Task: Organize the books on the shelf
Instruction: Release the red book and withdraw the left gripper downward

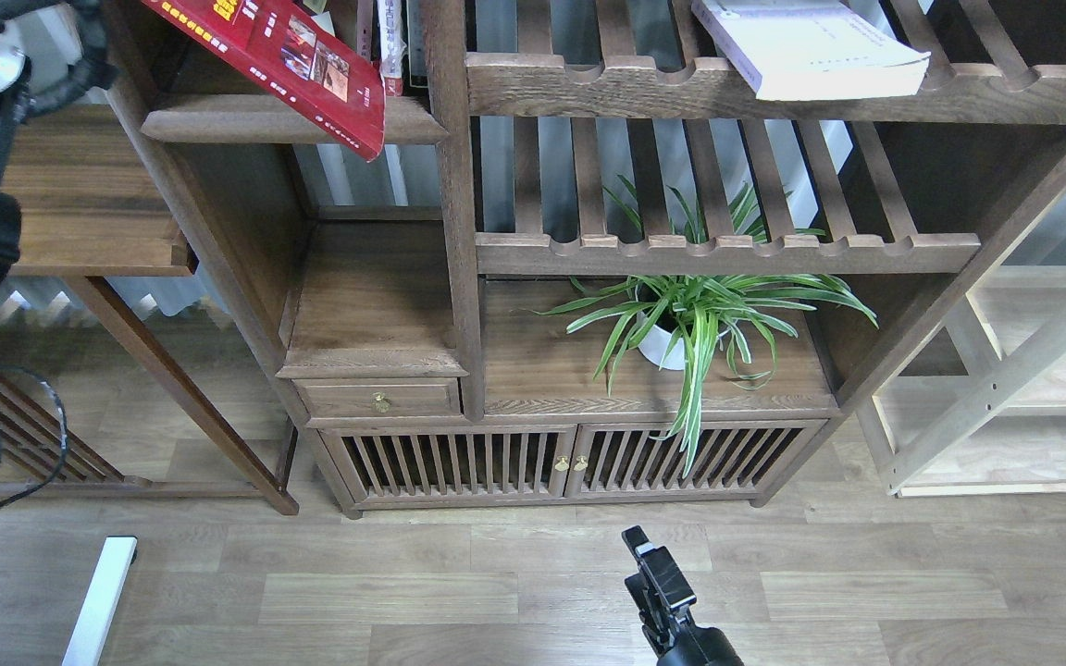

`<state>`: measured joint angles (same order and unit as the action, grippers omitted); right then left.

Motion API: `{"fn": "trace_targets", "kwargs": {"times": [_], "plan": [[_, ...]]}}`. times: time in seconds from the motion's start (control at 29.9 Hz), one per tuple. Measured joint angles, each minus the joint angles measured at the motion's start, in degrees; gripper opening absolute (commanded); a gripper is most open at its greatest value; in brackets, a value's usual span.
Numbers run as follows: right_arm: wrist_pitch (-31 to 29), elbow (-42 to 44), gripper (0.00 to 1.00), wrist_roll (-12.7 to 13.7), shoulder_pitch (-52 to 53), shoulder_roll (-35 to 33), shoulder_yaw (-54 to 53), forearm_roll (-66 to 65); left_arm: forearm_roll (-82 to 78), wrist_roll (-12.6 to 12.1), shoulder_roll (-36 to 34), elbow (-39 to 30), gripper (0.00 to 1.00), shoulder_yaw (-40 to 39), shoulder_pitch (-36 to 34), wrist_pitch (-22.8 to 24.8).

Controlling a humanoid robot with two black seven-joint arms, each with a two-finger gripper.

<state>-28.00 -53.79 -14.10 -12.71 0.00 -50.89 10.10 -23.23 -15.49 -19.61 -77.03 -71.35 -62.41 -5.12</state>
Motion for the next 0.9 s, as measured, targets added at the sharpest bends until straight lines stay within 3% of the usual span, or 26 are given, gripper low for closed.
{"fn": "trace_targets", "kwargs": {"times": [0.33, 0.53, 0.9], "plan": [[0.0, 0.09, 1.0, -0.11, 1.2, 0.0, -2.64, 1.03, 1.62, -5.26, -3.04, -13.91, 0.54, -5.43, 8.93, -1.19], [0.0, -1.12, 1.0, -0.02, 1.31, 0.0, -2.47, 1.23, 2.91, -6.43, -3.29, -23.04, 0.6, -9.97, 18.85, -0.74], [2.21, -3.12, 1.0, 0.0, 4.22, 0.0, -5.92, 1.32, 7.38, -6.29, -2.65, -24.66, 0.68, -13.37, 32.28, 13.48]]}}
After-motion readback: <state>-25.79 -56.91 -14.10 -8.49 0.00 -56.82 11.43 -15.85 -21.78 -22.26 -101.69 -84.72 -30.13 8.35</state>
